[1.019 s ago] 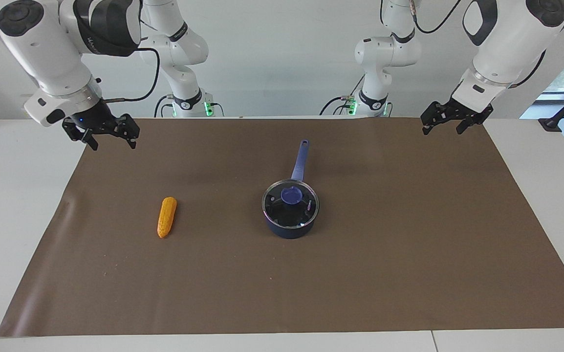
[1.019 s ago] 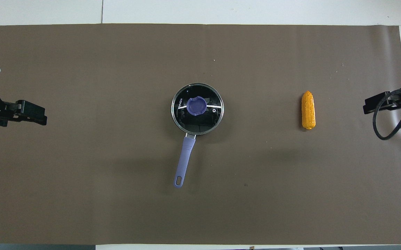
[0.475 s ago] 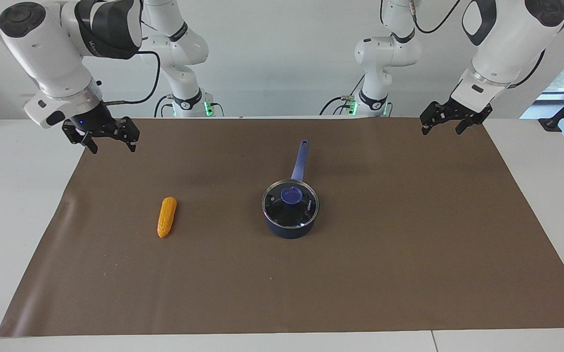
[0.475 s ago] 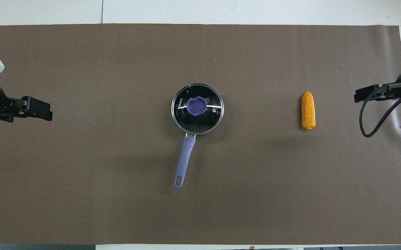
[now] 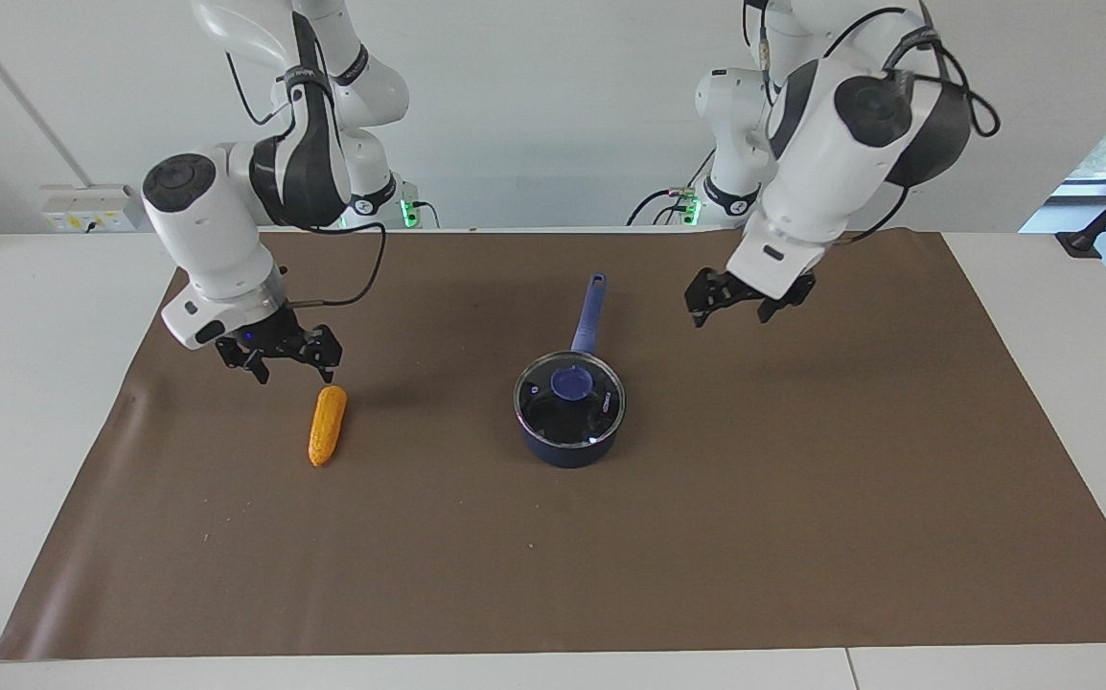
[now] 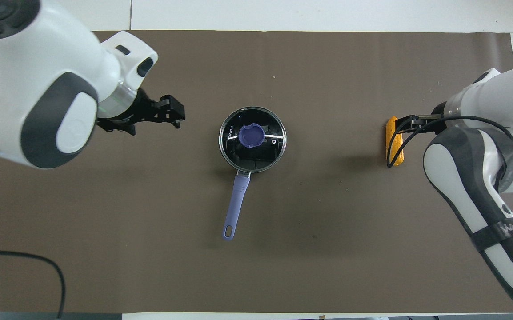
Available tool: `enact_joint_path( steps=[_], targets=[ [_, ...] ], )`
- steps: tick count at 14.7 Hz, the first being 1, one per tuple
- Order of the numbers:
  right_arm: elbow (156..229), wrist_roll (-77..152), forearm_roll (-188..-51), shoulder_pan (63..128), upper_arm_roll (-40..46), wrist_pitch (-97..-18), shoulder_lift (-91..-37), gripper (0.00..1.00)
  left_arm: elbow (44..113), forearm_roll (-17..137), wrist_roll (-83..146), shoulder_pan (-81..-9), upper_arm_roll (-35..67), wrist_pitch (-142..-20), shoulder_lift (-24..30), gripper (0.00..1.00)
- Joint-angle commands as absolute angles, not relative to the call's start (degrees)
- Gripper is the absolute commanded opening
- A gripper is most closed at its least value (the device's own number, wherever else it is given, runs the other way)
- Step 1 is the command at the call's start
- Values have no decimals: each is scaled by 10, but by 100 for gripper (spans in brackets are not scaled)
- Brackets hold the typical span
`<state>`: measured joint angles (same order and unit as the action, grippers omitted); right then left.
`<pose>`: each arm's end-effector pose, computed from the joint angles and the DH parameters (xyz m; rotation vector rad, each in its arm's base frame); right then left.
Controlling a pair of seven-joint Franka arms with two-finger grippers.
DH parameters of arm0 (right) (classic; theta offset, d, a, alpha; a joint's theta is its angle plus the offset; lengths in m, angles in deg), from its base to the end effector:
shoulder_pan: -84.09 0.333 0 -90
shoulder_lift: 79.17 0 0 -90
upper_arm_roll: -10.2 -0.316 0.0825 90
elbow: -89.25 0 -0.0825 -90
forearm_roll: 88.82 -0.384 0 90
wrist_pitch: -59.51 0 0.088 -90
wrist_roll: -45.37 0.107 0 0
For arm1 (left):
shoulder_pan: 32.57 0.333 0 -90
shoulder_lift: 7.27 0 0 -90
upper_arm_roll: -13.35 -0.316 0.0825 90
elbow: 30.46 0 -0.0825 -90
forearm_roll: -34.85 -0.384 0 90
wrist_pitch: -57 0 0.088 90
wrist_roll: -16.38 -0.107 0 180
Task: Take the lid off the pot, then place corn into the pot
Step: 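Reach the left gripper to the lid knob while the right gripper reaches the corn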
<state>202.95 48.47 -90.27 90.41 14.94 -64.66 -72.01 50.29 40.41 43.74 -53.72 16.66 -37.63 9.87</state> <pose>0.5869 0.0183 0.4086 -3.1263 0.0613 -0.0903 0.5856 -0.2715 0.5287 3.0587 0.0968 -0.1537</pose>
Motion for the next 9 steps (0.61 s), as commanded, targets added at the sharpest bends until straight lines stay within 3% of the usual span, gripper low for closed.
enact_joint_path(
  steps=[1,3,9],
  targets=[
    [2104,488,-912,904,149,-711,-729,96,404,407,518,-592,154,-395,195,100],
    [2112,482,-912,905,149,-722,-719,96,405,407,521,-606,156,-418,203,100],
    [2115,450,-912,898,149,-754,-668,81,404,403,559,-655,153,-459,253,100]
  ],
)
